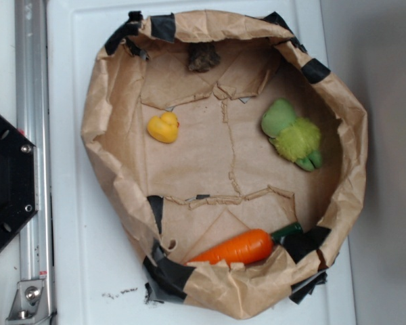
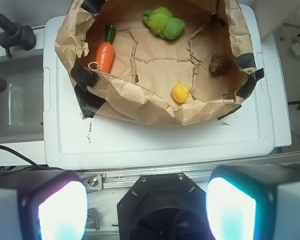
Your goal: Grab the rock.
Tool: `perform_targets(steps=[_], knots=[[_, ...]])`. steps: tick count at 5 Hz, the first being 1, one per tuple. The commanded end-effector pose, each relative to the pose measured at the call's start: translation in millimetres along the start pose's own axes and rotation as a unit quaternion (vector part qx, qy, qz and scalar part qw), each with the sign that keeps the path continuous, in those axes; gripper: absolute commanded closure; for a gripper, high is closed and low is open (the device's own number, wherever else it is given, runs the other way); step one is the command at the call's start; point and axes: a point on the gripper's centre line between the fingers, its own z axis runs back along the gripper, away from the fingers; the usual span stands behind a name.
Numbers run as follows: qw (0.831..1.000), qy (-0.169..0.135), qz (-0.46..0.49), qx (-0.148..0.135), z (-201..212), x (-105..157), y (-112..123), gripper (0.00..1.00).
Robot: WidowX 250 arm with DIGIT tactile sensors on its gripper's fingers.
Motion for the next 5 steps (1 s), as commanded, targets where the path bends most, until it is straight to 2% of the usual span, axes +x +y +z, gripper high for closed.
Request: perform_targets(steps=[1, 2, 3, 5], knots=[[1.0, 0.0, 0.0, 0.0, 0.0, 0.0, 0.0, 0.0], [0.992, -0.04, -0.019, 0.121, -40.2, 37.9, 17.4, 0.0], [0.975, -0.052, -0.091, 0.196, -67.4, 63.6, 27.8, 0.0], [0.975, -0.052, -0.091, 0.196, -67.4, 63.6, 27.8, 0.0]])
